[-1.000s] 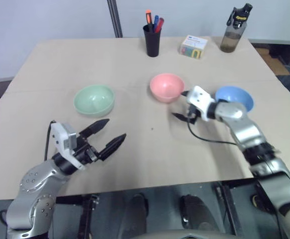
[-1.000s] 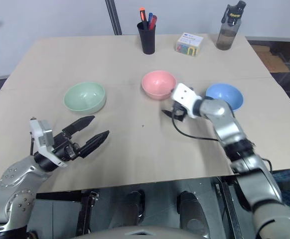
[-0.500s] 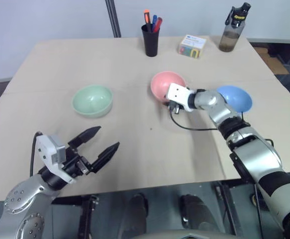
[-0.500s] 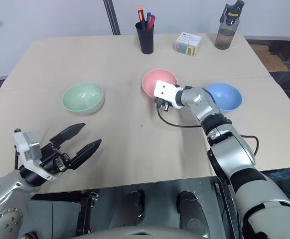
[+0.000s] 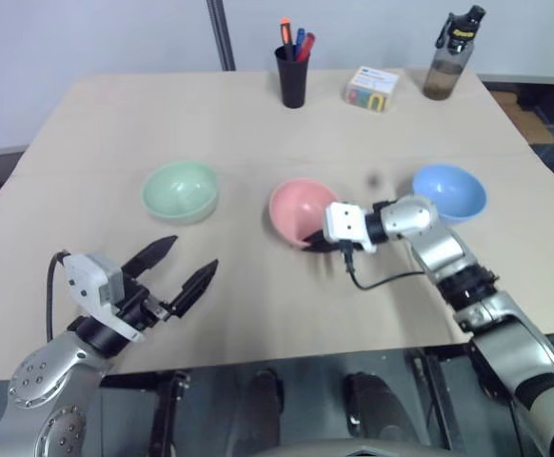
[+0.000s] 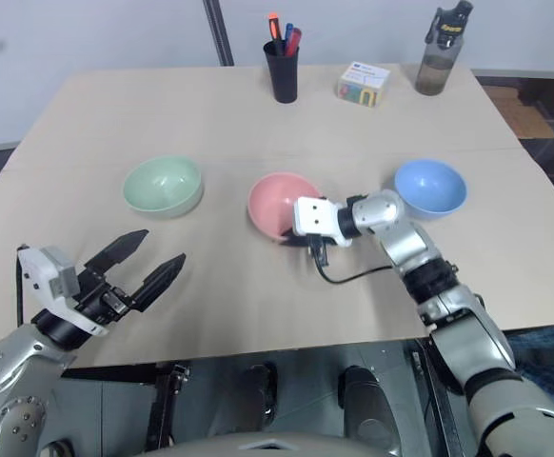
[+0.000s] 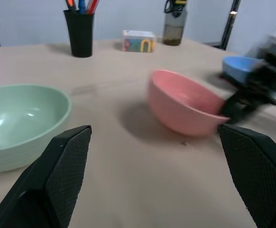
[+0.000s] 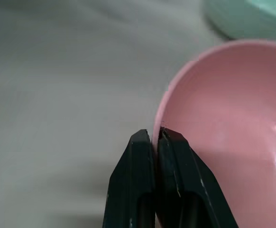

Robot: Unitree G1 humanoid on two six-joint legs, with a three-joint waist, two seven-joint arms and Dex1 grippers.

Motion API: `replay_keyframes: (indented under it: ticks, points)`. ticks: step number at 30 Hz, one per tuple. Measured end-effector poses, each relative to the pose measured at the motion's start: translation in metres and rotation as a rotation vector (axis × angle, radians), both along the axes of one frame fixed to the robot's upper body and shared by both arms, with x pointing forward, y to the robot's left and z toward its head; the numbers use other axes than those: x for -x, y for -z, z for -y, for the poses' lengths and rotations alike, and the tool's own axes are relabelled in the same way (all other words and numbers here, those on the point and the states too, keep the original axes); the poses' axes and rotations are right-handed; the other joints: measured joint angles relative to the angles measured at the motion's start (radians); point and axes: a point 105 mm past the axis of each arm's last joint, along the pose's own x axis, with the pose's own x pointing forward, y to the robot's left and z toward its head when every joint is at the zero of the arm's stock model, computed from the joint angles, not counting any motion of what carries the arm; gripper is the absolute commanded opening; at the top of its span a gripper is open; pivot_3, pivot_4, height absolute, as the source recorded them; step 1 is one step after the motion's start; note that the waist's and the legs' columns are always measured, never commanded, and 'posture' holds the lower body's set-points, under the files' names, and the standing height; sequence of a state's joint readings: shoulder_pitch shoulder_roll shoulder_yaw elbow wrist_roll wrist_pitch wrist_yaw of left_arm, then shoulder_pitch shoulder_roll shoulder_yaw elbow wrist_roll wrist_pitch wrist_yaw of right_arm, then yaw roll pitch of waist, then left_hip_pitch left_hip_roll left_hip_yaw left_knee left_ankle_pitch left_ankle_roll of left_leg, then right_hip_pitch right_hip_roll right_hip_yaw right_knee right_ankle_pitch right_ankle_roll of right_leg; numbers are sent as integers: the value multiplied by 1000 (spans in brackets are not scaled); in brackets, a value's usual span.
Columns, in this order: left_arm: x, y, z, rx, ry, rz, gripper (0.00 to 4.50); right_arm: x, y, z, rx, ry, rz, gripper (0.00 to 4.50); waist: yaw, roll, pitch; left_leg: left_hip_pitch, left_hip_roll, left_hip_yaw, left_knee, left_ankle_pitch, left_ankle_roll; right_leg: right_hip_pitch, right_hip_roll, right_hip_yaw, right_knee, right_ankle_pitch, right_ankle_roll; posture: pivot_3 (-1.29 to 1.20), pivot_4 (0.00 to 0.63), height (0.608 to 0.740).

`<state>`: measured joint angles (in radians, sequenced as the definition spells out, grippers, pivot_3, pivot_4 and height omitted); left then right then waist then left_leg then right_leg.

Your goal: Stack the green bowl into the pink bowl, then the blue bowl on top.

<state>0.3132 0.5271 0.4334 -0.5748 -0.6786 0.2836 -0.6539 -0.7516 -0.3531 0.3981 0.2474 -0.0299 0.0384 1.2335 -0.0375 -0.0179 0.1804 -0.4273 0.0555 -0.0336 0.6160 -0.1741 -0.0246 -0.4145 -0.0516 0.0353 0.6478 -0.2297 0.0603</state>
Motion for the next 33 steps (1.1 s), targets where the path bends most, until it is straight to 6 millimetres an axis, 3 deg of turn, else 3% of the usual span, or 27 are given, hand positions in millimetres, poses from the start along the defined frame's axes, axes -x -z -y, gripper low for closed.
replay_keyframes:
  ticks: [1, 6, 7, 8, 9, 11, 14, 16, 20, 24, 29, 32, 33]
  points:
    - [-2, 0, 0, -5, -6, -4, 4500, 2, -1, -1, 2, 3, -5, 945, -2, 0, 0, 2, 1, 0, 0, 0, 0, 1, 1, 0, 0, -1, 1, 0, 150, 740]
    - [-11, 7, -13, -105, -152, -39, 4500, 4, 3, -3, 2, 46, -26, 3239, -3, 0, 0, 5, 1, 1, 0, 1, -1, 2, 1, 1, 3, -1, 1, 0, 150, 740]
    - [-14, 8, -17, -144, -193, -42, 4500, 3, 1, -4, -6, 58, -18, 3348, -3, 0, 0, 5, 1, 1, 0, 1, -1, 2, 1, 2, 3, -1, 1, 0, 150, 740]
    - [-16, 9, -20, -191, -230, -48, 4500, 2, -2, -4, -17, 71, -10, 4077, -3, 0, 0, 5, 1, 1, 0, 1, -1, 2, 1, 2, 3, -1, 1, 0, 150, 740]
    - [-19, 10, -23, -243, -266, -58, 4500, 3, -8, -4, -36, 85, -3, 4478, -1, 0, 0, 4, 1, 1, 0, 1, -1, 1, 1, 2, 3, -1, 0, 0, 150, 740]
    - [-31, 6, -31, -354, -345, -84, 4500, 7, -24, -2, -97, 107, 2, 4478, 5, -1, 0, 3, 1, 0, 0, 1, -2, 0, 1, 2, 4, -1, 0, 0, 150, 740]
    - [-55, -15, -39, -584, -406, -102, 4500, 15, -45, 4, -192, 138, -2, 4478, 21, -3, 0, 2, 1, -1, 0, 2, -3, -1, 2, 1, 5, -1, 1, 0, 150, 740]
    - [-67, -24, -36, -692, -404, -97, 4500, 19, -51, 5, -231, 158, -5, 4478, 19, -2, 0, 4, 0, 2, 0, 2, -3, 0, 1, 4, 5, -1, 1, 0, 150, 740]
    - [-93, -9, -26, -847, -342, -166, 4500, 15, -51, 11, -272, 242, -17, 4478, 21, -2, 0, 3, 1, 2, -1, 2, -3, -1, 2, 3, 5, -1, 1, 0, 150, 740]
    - [-117, 5, -17, -951, -299, -206, 3463, 9, -54, 18, -301, 316, 11, 4500, 20, -3, 1, -2, 0, 2, 0, 2, -3, -6, 2, 4, 5, 0, 0, 0, 150, 740]
    - [-133, 2, -14, -971, -274, -196, 1220, 9, -60, 30, -314, 376, 46, 4500, 21, -3, 1, -6, 0, 2, -1, 2, -3, -10, 2, 4, 5, 3, 2, 0, 150, 740]
    - [-135, 2, -11, -974, -251, -190, 201, 11, -57, 38, -313, 403, 36, 4500, 21, -3, 1, -6, 0, 2, -1, 2, -3, -10, 2, 4, 5, 3, 3, 0, 150, 740]
    - [-135, 3, -11, -976, -243, -195, 89, 11, -56, 39, -314, 409, 33, 4500, 21, -3, 1, -6, 0, 2, -1, 2, -3, -10, 2, 4, 5, 2, 3, 0, 150, 740]
